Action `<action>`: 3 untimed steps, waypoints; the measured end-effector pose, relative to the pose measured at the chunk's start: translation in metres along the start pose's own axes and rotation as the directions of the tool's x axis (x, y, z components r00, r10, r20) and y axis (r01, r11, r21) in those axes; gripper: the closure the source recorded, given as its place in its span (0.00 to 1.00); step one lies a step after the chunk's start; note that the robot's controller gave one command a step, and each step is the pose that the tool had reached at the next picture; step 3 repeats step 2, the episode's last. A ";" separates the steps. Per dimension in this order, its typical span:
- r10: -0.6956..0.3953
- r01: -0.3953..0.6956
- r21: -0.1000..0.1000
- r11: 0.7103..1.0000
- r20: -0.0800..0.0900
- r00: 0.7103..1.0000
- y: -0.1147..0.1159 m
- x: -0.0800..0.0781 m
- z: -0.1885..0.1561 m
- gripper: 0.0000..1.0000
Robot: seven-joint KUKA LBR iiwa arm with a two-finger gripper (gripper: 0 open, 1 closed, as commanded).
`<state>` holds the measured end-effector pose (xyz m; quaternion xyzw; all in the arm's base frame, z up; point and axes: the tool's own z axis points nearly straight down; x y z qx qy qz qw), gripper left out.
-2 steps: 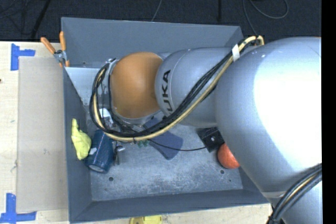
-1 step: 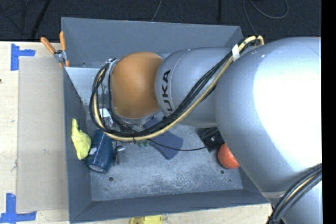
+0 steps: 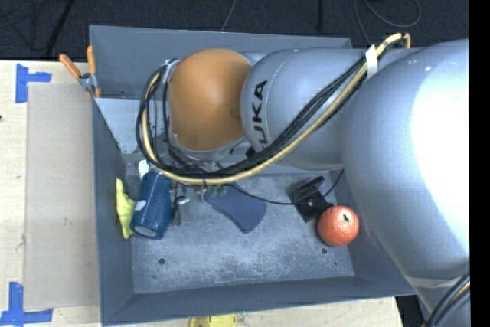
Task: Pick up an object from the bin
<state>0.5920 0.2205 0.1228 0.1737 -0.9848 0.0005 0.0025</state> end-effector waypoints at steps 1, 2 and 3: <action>-0.009 0.009 0.001 1.000 0.004 1.000 -0.002 -0.004 -0.061 1.00; -0.079 0.079 0.000 0.997 0.008 0.997 -0.019 0.016 -0.124 1.00; -0.079 0.079 0.000 0.997 0.008 0.997 -0.019 0.016 -0.124 1.00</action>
Offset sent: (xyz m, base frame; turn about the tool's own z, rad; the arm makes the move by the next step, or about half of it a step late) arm -0.0086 -0.0243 0.1235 -0.0785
